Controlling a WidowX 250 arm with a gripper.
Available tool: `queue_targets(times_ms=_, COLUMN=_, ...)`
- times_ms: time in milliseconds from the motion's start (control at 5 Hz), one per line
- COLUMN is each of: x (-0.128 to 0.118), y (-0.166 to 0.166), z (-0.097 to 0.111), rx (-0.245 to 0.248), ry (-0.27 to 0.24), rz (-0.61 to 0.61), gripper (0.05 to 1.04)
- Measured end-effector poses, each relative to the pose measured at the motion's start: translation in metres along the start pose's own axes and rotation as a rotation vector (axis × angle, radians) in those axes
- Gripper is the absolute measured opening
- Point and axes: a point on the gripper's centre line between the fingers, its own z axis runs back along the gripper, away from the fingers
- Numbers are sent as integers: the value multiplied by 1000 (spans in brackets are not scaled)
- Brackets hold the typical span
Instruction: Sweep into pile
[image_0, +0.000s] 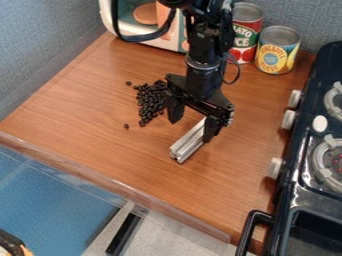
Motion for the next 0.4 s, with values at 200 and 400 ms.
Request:
queue_targets(times_ms=200, x=1, y=-8, z=-15, rx=4, ry=27, rz=-34, gripper=1003)
queue_targets(times_ms=400, x=6, y=-14, z=-18, rx=2, ry=35, rz=-56, gripper=958)
